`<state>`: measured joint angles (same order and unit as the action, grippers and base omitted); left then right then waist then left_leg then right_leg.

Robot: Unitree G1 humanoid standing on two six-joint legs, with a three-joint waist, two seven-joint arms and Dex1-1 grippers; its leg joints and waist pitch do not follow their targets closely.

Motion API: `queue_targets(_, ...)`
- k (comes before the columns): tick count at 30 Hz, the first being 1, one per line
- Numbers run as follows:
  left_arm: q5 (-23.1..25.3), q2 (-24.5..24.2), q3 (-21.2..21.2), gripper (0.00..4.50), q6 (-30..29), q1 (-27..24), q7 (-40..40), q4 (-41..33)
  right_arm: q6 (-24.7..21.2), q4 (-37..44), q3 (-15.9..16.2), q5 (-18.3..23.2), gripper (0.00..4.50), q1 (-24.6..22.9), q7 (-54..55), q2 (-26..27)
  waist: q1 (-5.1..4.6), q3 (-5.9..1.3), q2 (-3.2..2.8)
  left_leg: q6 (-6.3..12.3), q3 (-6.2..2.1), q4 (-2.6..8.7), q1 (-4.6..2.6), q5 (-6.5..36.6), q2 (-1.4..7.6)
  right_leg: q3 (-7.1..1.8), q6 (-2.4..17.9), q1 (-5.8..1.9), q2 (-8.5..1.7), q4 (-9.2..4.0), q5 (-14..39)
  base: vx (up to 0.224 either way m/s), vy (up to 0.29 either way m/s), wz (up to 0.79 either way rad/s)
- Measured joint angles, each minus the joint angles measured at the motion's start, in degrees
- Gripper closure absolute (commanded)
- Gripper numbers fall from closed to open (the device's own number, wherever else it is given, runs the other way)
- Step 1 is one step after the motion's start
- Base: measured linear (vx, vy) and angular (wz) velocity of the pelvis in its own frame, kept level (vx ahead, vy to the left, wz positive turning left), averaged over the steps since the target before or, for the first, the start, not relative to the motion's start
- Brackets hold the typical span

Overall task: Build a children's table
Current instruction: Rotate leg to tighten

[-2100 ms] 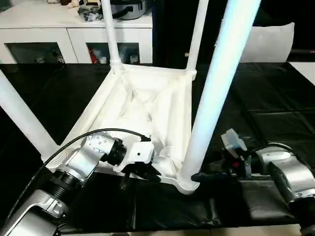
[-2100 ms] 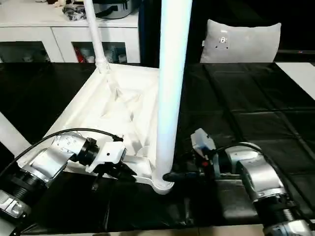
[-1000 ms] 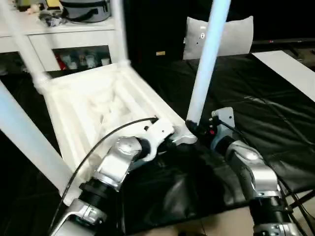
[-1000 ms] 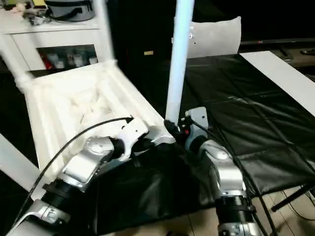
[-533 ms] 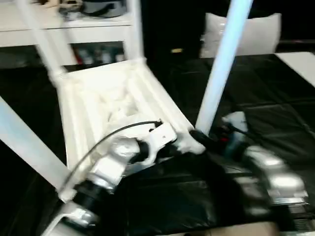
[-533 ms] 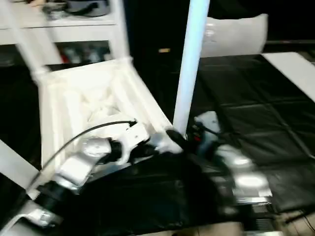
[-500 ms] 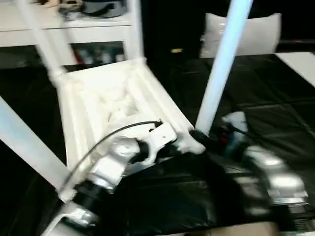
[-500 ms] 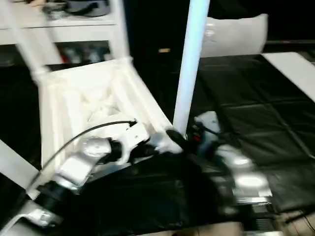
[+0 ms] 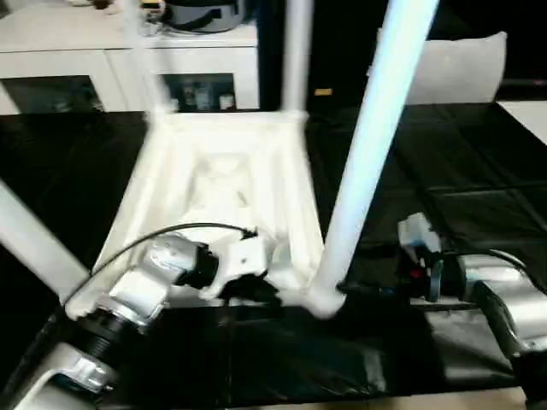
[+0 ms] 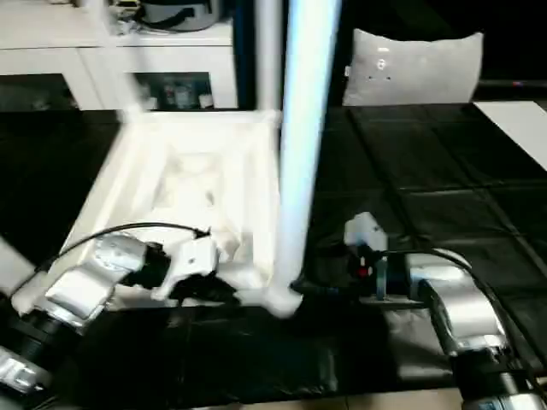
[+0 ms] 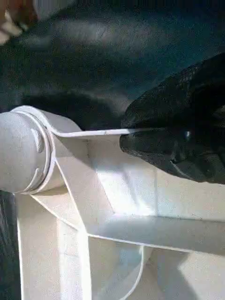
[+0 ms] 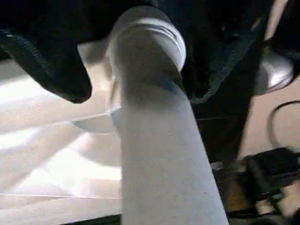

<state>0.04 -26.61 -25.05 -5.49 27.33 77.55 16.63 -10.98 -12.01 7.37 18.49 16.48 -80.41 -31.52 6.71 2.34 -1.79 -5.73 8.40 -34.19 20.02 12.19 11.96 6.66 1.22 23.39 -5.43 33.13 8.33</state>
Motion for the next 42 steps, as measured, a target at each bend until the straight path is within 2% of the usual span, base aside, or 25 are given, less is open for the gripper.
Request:
queue_targets(6, -0.28, -0.01, -0.82, 4.5, 1.27, 0.79, 1.65, 0.95, -0.08, -2.07, 2.14, 0.61, 1.74, 1.02, -2.88, 0.14, 0.05, 0.0, 0.02, 0.01, 0.02, 0.0, 0.0, -0.01, 0.01, -0.01, 0.01, 0.0, 0.0, 0.03, -0.01, 0.0, 0.0, 0.0)
queue_targets(9, -0.29, -0.01, -1.02, 4.5, 1.9, 1.05, 1.84, 1.39, -0.18, -2.36, 2.23, 0.61, 2.13, 1.3, -3.93, 0.28, 0.05, 0.01, 0.03, 0.0, 0.02, -0.03, 0.0, -0.01, 0.02, 0.0, -0.01, 0.0, 0.0, 0.05, 0.0, 0.0, 0.0, 0.0)
queue_targets(15, -0.34, 0.07, -1.03, 4.5, 2.08, 1.27, 2.21, 1.81, -0.46, -2.89, 2.37, 0.99, 2.51, 1.5, -4.83, 0.41, 0.06, 0.0, 0.04, 0.02, 0.03, -0.03, 0.01, -0.01, 0.02, 0.0, -0.01, 0.0, 0.0, 0.05, 0.0, 0.0, 0.0, 0.0)
queue_targets(20, -0.93, 0.21, -0.92, 4.5, 1.22, 1.26, 2.3, 1.79, -3.54, -1.59, 2.12, 1.9, 2.58, 0.89, -4.22, 0.39, 0.19, 0.0, 0.04, 0.05, 0.03, -0.03, 0.01, -0.03, 0.02, 0.0, -0.01, 0.0, 0.0, 0.05, 0.01, 0.0, 0.0, 0.0)
queue_targets(26, -1.21, 1.59, 0.57, 4.5, -4.53, -0.3, -1.24, -0.12, -6.53, 3.27, 0.28, 2.03, 2.59, -3.1, 2.27, 2.08, 0.41, -0.03, 0.0, -0.05, 0.06, -0.03, -0.12, -0.02, 0.02, -0.03, -0.31, -0.07, -0.01, 0.07, 0.18, 0.0, 0.0, 0.0)
queue_targets(28, -0.04, 2.35, 1.83, 4.5, -7.08, -0.69, -4.59, -0.63, -6.59, 3.3, -1.12, 0.92, 2.59, -3.42, 7.5, 4.71, -0.26, -0.03, 0.03, -0.14, 0.08, -0.02, -0.32, -0.07, 0.01, -0.06, -0.33, -0.17, 0.02, 0.07, 0.19, 0.0, 0.0, 0.0)
queue_targets(29, 0.95, 3.0, 2.67, 4.5, -8.79, -0.77, -7.39, -0.61, -6.37, 2.8, -2.28, -0.26, 2.59, -3.41, 12.47, 7.53, -0.97, -0.02, 0.07, -0.21, 0.09, -0.02, -0.5, -0.12, 0.0, -0.05, -0.35, -0.26, 0.05, 0.07, 0.18, 0.0, 0.0, 0.0)
queue_targets(33, 2.59, 7.6, 4.28, 4.5, -14.36, -0.83, -15.78, -0.67, -8.21, 2.63, -4.7, -3.07, 2.59, -2.67, 25.49, 12.34, -3.76, 0.0, 0.11, -0.23, 0.09, -0.1, -0.79, -0.13, -0.08, 0.18, -0.37, -0.47, 0.03, -0.3, 0.2, 0.0, 0.0, 0.0)
queue_targets(35, 3.24, 10.09, 4.96, 4.5, -16.88, -0.81, -20.09, -0.68, -9.13, 2.58, -5.08, -4.91, 2.6, -1.71, 31.94, 14.65, -5.17, -0.01, 0.08, -0.22, -0.04, -0.11, -0.84, -0.12, -0.07, 0.58, -0.38, -0.61, 0.04, -0.76, 0.19, 0.0, 0.0, 0.0)
queue_targets(36, 3.47, 11.19, 5.21, 4.5, -17.85, -0.81, -21.85, -0.67, -9.64, 2.55, -5.31, -5.44, 2.61, -1.43, 34.58, 15.49, -5.54, -0.03, 0.01, -0.22, -0.22, -0.08, -0.79, -0.11, -0.07, 0.88, -0.39, -0.7, 0.04, -1.13, 0.19, 0.0, 0.0, 0.0)
queue_targets(38, 4.81, 14.88, 6.07, 4.5, -19.72, -0.64, -27.34, -0.18, -9.94, 1.87, -6.03, -7.38, 2.61, -0.33, 41.53, 18.26, -6.64, -0.01, -0.24, -0.2, -0.71, -0.07, -0.58, -0.1, 0.15, 2.12, -0.4, -1.1, -0.07, -2.21, 0.18, 0.0, 0.0, 0.0)
queue_targets(40, 5.71, 18.24, 6.58, 4.5, -20.7, -0.29, -32.08, 0.91, -10.32, 1.21, -7.55, -8.27, 2.61, 0.28, 46.85, 20.71, -7.15, 0.04, -0.37, -0.18, -1.1, -0.03, -0.59, -0.09, 0.22, 2.62, -0.42, -1.42, -0.04, -3.06, 0.17, 0.0, 0.0, 0.0)
queue_targets(41, 6.54, 20.32, 6.79, 4.5, -20.95, -0.01, -34.88, 1.71, -10.76, 0.51, -8.98, -8.68, 2.61, 0.96, 50.18, 22.82, -7.72, 0.06, -0.39, -0.16, -1.22, -0.08, -0.55, -0.08, 0.24, 2.77, -0.42, -1.56, -0.09, -3.26, 0.17, 0.0, 0.0, 0.0)
queue_targets(42, 6.6, 20.65, 6.79, 4.5, -21.04, 0.08, -35.42, 1.85, -10.91, 0.43, -9.23, -8.74, 2.61, 1.13, 50.91, 23.14, -7.86, 0.06, -0.39, -0.14, -1.26, -0.11, -0.54, -0.07, 0.23, 2.78, -0.42, -1.56, -0.12, -3.28, 0.17, 0.0, 0.0, 0.0)
